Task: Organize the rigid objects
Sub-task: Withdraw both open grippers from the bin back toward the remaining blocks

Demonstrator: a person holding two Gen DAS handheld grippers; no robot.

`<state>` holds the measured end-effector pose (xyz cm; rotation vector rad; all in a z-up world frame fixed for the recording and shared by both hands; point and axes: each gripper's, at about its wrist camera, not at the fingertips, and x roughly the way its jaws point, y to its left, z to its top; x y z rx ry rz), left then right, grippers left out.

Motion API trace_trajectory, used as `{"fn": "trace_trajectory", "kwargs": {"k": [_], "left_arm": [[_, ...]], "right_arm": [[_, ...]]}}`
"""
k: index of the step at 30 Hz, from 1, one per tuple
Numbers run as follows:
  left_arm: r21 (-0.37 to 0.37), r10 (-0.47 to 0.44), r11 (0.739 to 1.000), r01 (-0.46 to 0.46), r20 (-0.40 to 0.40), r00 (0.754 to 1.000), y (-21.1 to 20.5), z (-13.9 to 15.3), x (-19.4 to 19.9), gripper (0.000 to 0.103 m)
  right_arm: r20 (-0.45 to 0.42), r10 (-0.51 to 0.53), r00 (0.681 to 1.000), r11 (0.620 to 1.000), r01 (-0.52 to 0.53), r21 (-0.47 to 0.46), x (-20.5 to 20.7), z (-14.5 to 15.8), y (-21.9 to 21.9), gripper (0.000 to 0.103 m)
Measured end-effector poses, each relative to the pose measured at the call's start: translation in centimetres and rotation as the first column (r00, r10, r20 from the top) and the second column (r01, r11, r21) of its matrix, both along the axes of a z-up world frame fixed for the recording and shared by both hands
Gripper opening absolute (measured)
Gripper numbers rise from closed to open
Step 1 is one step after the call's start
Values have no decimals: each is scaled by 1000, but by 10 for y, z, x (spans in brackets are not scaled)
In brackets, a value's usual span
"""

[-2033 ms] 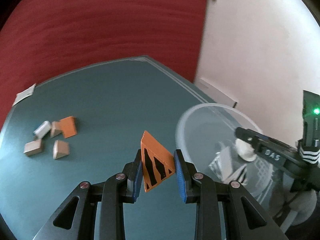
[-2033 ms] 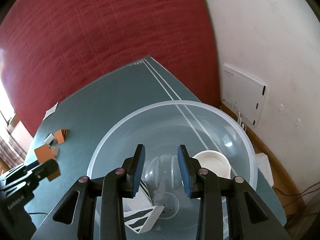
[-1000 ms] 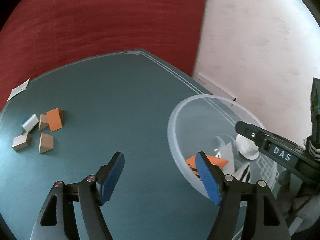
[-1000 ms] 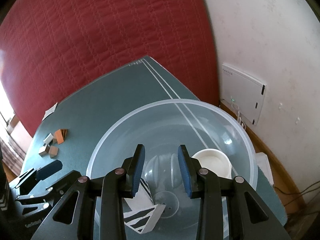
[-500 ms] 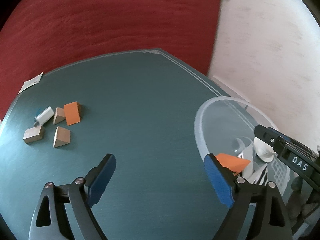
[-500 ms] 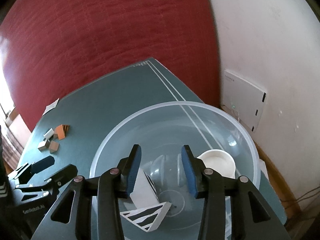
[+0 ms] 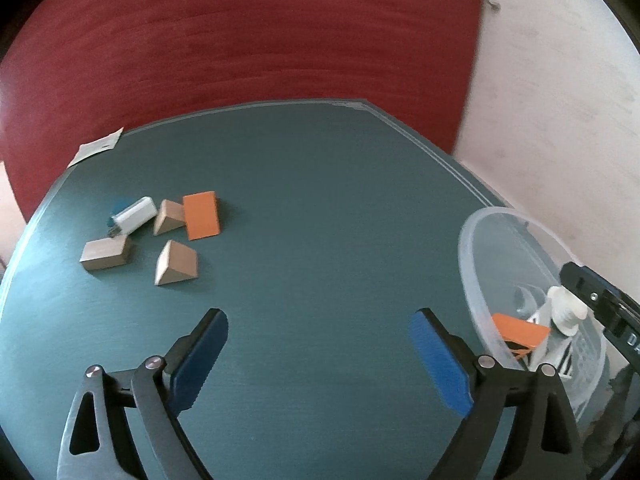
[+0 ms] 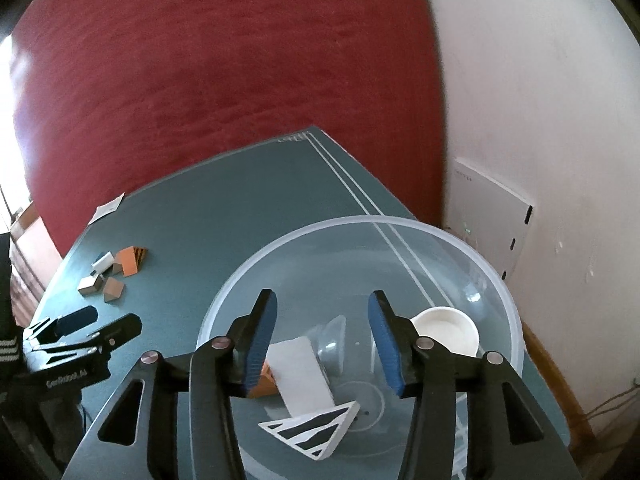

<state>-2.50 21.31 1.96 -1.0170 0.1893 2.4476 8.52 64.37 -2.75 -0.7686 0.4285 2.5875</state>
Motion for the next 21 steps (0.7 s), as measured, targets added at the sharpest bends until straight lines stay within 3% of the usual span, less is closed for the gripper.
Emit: {"fn": "trace_trajectory", "kwargs": {"k": [10, 21], "left_arm": [[-18, 68, 998, -68, 13, 998, 1, -10, -17, 102], [-31, 190, 981, -190, -6, 982, -9, -9, -37, 102]], "right_arm": [[-19, 40, 999, 999, -40, 0, -1, 3, -12, 67], [-25, 131, 991, 991, -130, 29, -8, 9, -35, 68]]}}
